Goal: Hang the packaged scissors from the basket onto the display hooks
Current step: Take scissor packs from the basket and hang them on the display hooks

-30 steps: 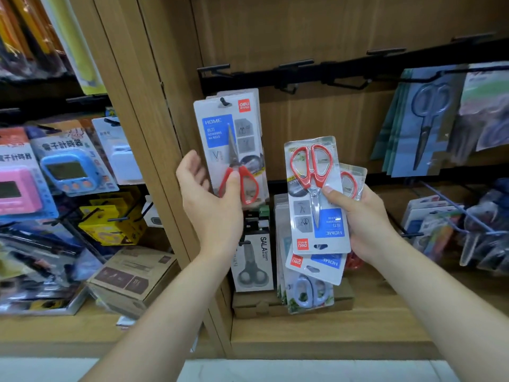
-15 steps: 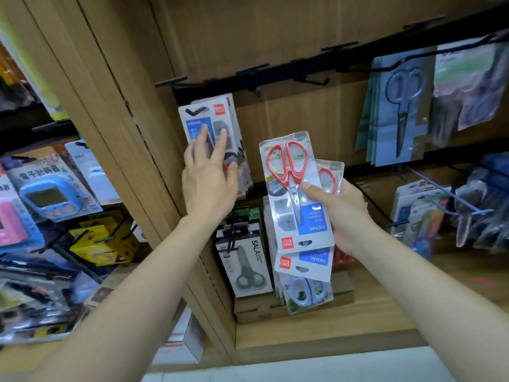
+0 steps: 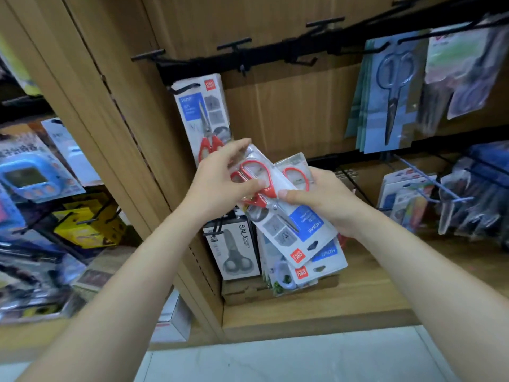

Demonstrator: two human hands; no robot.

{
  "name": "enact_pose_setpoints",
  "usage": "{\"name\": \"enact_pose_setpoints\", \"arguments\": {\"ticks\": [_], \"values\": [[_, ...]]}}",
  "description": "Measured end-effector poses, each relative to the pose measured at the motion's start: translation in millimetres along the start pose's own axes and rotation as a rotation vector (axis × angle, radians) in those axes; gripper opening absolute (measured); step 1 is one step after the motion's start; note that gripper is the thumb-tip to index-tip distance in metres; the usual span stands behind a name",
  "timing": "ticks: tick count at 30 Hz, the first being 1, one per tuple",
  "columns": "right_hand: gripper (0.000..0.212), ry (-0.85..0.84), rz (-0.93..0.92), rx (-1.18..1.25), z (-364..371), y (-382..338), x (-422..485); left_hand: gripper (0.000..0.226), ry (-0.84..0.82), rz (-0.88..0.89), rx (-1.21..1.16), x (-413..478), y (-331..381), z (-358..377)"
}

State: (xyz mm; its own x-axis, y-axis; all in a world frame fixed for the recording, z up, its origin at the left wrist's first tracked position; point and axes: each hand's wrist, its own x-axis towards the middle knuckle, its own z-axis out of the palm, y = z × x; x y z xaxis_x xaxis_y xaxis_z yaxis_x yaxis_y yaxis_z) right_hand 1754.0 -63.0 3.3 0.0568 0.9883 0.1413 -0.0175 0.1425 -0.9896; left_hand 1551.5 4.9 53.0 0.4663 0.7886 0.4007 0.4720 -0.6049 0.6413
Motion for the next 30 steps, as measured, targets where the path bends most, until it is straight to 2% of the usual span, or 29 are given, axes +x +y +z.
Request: {"name": "enact_pose_setpoints", "arguments": {"ticks": [5, 7, 11, 15, 18, 21, 23, 25, 28, 30], "values": [[0.057, -0.361, 0.046, -0.144, -5, -6, -9, 0.059, -0.147, 0.051, 0.043, -15, -2, 8], [0.056, -0.383, 0.068, -0.190, -4, -5, -11, 0.051, -0.184, 0.011, -0.043, -19, -1, 7], [0.054, -0.285, 0.066, -0.282, -15, -11, -12, 0.034, -0.167, -0.101, -0.262, -23, -6, -3], [0.037, -0.154, 0.044, -0.314, -45, -17, -16, 0.030, 0.037, -0.255, -0.577, -27, -16, -11], [0.037, 0.040, 0.023, -0.078, -52, -7, -13, 0.035, 0.137, -0.318, -0.768, -29, -20, -8], [0.043, 0.108, -0.001, 0.064, -41, -4, -10, 0.044, 0.163, -0.384, -0.916, -30, -18, 4], [0.038, 0.138, -0.029, 0.167, -34, -7, -8, 0.048, 0.141, -0.409, -0.932, -30, -16, 11], [0.026, 0.193, -0.059, 0.220, -31, -11, -6, 0.052, 0.094, -0.410, -0.853, -32, -17, 14], [0.016, 0.273, -0.089, 0.209, -32, -18, -5, 0.067, 0.065, -0.351, -0.707, -31, -18, 8], [0.013, 0.295, -0.108, 0.205, -34, -21, -6, 0.069, 0.051, -0.303, -0.685, -27, -19, 0]]}}
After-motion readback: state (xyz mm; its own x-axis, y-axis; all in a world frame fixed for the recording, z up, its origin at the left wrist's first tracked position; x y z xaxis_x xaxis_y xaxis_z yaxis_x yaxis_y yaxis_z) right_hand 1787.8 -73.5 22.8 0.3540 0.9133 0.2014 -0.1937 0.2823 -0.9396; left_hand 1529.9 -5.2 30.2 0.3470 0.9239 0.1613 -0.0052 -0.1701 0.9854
